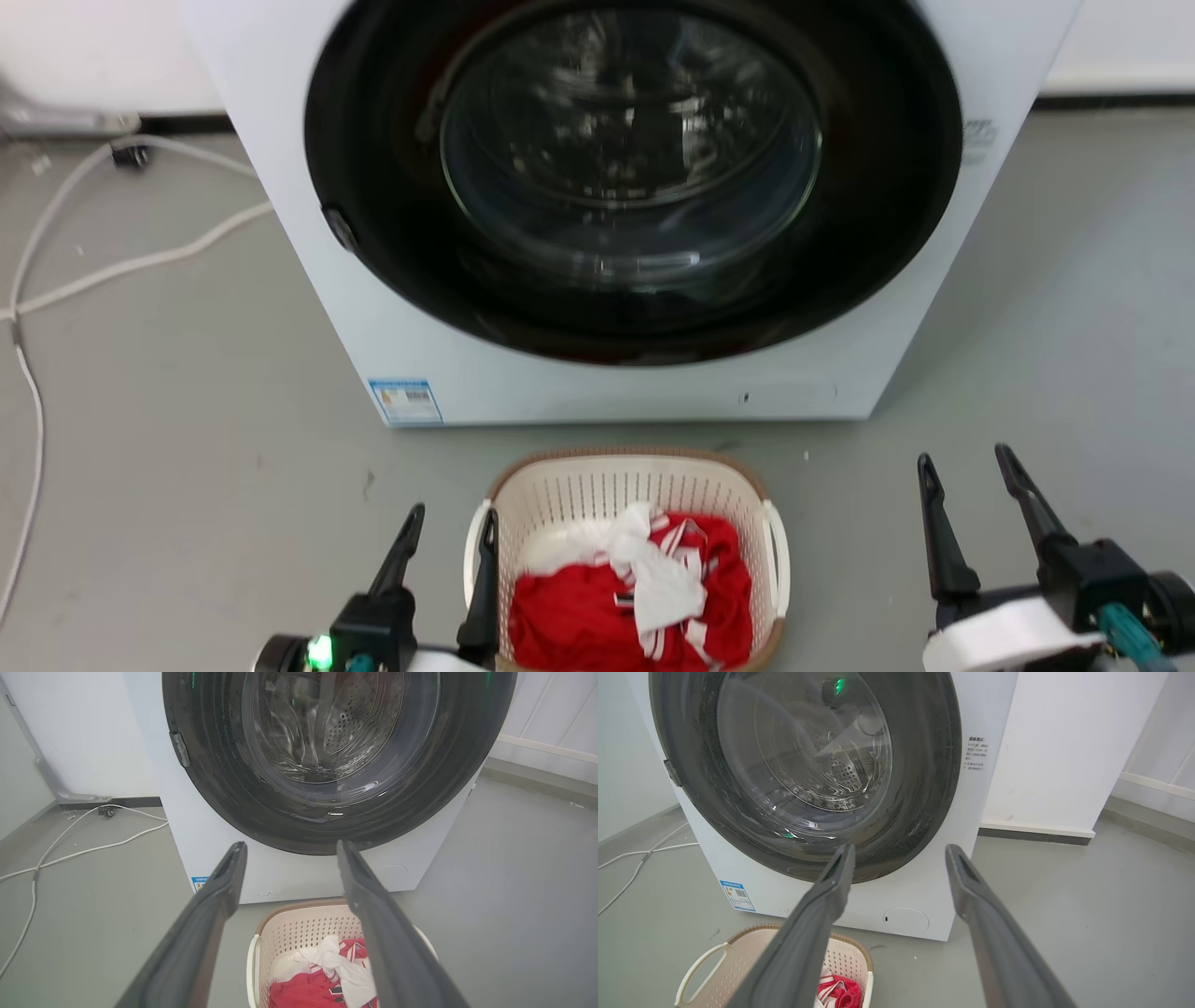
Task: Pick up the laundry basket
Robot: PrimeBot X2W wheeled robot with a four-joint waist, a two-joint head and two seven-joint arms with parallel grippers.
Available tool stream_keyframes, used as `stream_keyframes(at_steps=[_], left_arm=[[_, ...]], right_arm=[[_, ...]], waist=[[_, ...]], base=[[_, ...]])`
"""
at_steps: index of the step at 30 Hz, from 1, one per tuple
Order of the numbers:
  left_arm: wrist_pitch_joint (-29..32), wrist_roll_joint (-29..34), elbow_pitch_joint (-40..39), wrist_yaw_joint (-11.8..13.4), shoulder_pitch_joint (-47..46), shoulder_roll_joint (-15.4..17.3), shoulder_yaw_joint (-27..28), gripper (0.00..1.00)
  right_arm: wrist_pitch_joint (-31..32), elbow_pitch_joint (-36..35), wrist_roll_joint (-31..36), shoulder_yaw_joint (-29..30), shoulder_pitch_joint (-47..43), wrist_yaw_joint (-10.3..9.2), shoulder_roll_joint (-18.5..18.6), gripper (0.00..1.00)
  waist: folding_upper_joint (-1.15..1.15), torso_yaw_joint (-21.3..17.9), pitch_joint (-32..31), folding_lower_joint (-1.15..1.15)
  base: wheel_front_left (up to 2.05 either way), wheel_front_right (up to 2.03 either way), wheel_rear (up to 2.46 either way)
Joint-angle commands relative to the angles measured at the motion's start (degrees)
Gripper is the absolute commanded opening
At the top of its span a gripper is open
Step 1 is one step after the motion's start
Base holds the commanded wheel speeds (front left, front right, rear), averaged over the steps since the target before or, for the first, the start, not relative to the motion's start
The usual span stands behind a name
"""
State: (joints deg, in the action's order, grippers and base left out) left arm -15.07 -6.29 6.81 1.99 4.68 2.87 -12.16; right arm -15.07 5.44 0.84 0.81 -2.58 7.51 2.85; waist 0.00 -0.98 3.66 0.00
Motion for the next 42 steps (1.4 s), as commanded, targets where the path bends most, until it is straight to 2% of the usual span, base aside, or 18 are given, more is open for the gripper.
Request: stream_keyframes(at_steps=[1, 6, 12, 14, 21, 26, 32, 39, 42], left_arm=[[-0.15, 0.03, 0.78, -0.48, -1.24, 0.01, 0.23, 1.00], [-0.16, 0.55, 4.45, -1.63, -6.00, 0.02, 1.18, 1.00], [-0.16, 1.13, 10.68, -3.40, -12.53, 0.79, 5.00, 1.00], [-0.16, 1.21, 13.27, -4.10, -15.19, 1.11, 5.95, 1.00], [-0.16, 1.68, 24.10, -6.36, -25.23, 2.47, 7.06, 1.00], [-0.15, 1.26, 34.27, -8.00, -32.51, 3.89, 6.40, 1.00], [-0.16, 0.36, 43.95, -8.96, -40.24, 6.17, 5.64, 1.00], [2.20, 0.12, 53.37, -9.38, -47.53, 7.96, 2.72, 1.00], [2.83, -0.90, 56.21, -9.43, -50.40, 7.73, 1.12, 1.00]], right_arm=[[-0.15, 0.77, 0.61, 0.03, 1.28, -0.04, 0.05, 1.00], [-0.15, 3.94, 0.96, -0.40, 6.56, -0.04, 0.04, 1.00], [-0.15, 9.85, 0.27, -2.36, 13.88, -0.04, 0.03, 1.00], [-0.16, 13.33, -2.73, -3.75, 16.27, -0.04, 0.02, 1.00], [0.62, 28.30, -3.07, -5.71, 26.85, -0.04, 0.03, 1.00], [2.25, 38.55, -4.73, -8.53, 34.28, -0.04, 0.04, 1.00], [5.63, 48.10, -9.72, -12.42, 42.10, -0.04, 0.03, 1.00], [8.45, 54.32, -13.53, -17.05, 48.07, -0.04, 0.05, 1.00], [9.52, 56.36, -15.18, -18.91, 50.23, -0.04, 0.04, 1.00]], waist=[[0.00, -0.06, 4.00, 0.00], [0.00, -0.01, 10.80, 0.00], [0.00, -0.92, 18.30, 0.00], [0.00, -1.12, 20.69, 0.00], [0.00, -1.85, 28.50, 0.00], [0.00, -2.46, 32.83, 0.00], [0.00, -2.95, 36.93, 0.00], [0.00, -2.83, 39.95, 0.00], [0.00, -2.63, 41.04, 0.00]], base=[[0.00, 0.00, 0.00], [0.00, 0.00, 0.00], [0.00, 0.00, 0.00], [0.00, 0.00, 0.00], [0.00, 0.00, 0.00], [0.00, 0.00, 0.00], [0.00, 0.00, 0.00], [0.00, 0.00, 0.00], [0.00, 0.00, 0.00]])
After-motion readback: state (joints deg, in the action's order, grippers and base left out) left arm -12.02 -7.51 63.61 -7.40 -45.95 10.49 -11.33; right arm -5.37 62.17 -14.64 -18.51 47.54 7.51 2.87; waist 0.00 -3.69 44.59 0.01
